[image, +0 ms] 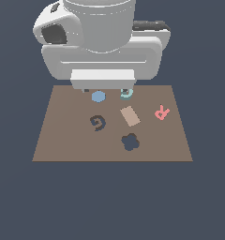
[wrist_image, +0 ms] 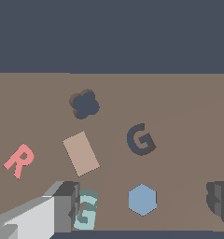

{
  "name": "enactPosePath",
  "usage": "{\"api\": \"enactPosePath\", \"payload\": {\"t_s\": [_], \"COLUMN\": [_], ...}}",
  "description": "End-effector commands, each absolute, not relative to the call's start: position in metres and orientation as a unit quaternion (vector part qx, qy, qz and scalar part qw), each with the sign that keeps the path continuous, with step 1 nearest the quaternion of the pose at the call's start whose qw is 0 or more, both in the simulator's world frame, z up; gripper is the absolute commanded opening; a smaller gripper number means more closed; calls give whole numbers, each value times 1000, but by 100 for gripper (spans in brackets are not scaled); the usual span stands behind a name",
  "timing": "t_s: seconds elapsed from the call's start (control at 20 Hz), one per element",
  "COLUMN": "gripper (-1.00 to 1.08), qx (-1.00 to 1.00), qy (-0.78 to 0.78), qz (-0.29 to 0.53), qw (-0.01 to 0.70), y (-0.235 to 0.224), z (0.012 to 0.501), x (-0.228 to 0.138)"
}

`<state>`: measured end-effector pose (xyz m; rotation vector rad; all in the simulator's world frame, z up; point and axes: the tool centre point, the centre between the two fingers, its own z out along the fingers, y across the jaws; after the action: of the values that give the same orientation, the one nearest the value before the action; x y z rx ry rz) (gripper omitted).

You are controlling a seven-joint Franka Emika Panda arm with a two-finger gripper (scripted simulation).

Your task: Insert a designated object into the corresponding slot on a board.

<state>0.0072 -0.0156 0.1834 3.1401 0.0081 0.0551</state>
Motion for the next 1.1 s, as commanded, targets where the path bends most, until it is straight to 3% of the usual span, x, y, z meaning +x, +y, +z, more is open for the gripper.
{"api": "enactPosePath", "payload": {"t_s": [0.0, 0.5, 1.05], "gripper": [100, 100, 100], "qx": [1000, 1000, 999], "qy": [3, -6, -35], "qz": [18, 15, 7], "qw": [0, 0, 0], "y": [-16, -7, 25], "z": [183, 166, 102], "x": [7, -8, -63]}}
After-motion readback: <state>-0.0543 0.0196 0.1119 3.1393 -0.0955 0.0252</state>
